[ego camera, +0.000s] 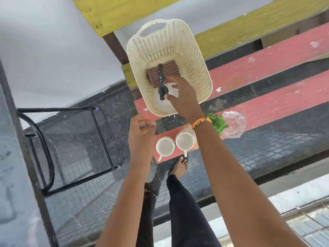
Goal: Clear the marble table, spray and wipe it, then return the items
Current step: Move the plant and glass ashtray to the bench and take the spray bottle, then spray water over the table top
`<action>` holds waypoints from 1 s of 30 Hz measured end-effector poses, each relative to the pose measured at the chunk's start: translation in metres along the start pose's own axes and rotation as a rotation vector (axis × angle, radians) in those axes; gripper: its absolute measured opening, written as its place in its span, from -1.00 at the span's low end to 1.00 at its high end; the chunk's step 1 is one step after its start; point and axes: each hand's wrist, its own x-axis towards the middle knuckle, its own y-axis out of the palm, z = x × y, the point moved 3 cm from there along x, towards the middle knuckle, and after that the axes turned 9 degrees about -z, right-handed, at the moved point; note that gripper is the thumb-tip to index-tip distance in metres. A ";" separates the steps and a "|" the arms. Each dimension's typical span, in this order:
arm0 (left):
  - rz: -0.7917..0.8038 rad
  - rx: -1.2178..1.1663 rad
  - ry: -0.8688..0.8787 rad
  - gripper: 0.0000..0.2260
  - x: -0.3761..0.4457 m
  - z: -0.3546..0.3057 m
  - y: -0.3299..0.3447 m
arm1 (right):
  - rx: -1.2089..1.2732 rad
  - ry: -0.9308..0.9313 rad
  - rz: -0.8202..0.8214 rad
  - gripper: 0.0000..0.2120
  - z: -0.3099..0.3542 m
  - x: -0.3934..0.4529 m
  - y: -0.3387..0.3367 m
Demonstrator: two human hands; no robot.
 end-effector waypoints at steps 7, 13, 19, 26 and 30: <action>-0.036 -0.034 -0.015 -0.76 0.008 -0.001 -0.018 | 0.158 0.192 0.272 -0.49 -0.017 0.016 -0.002; -0.033 -0.084 -0.012 -0.76 0.005 -0.006 -0.029 | 0.015 0.210 0.191 -0.58 -0.027 0.021 0.013; -0.028 -0.186 0.035 -0.79 0.001 -0.022 -0.046 | -0.177 0.051 0.033 -0.72 -0.014 0.023 0.021; -0.040 -0.330 0.094 -0.75 -0.009 -0.038 -0.090 | 0.058 -0.162 -0.194 -0.78 0.052 -0.015 0.007; -0.054 -0.418 0.140 -0.76 -0.019 -0.043 -0.132 | 0.239 -0.203 -0.204 -0.83 0.114 -0.048 0.007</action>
